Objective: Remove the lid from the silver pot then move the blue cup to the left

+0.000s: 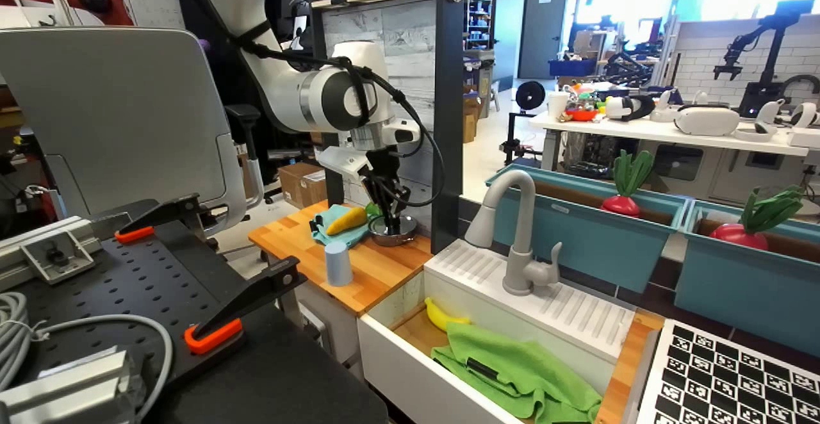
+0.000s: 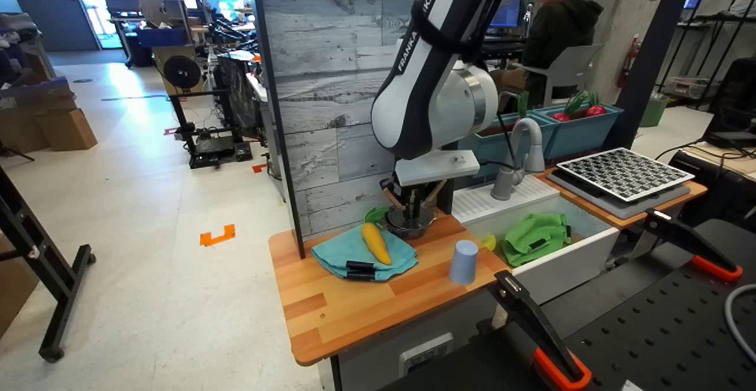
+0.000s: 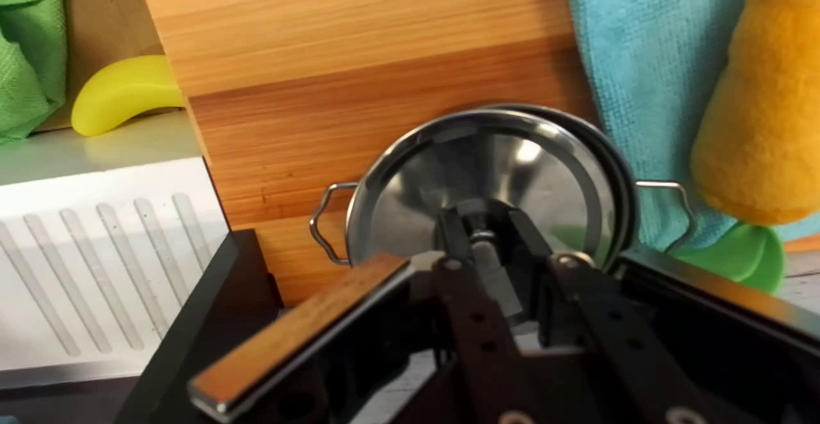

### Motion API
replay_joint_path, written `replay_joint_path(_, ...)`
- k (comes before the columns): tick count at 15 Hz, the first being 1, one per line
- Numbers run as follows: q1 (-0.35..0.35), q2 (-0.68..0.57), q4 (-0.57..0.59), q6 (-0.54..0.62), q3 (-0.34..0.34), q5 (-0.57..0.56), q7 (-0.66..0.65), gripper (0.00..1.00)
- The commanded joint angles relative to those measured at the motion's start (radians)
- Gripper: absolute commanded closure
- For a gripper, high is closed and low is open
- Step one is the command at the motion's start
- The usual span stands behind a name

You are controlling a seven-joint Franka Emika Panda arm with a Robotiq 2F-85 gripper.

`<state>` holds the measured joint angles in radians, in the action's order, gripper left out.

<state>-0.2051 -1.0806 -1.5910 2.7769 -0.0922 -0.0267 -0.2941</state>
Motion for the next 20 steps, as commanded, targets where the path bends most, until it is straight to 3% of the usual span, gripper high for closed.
replay_joint_path(1, -0.007, 0.01, -0.015, 0.02, -0.008, 0.006, 0.011, 0.95)
replay_joint_path(11, -0.044, 0.239, -0.327, 0.141, -0.027, -0.057, 0.095, 0.95)
replay_joint_path(15, -0.146, 0.294, -0.41, 0.17, -0.08, -0.114, 0.073, 0.95)
replay_joint_path(20, -0.293, 0.272, -0.389, 0.13, -0.126, -0.164, 0.043, 0.95)
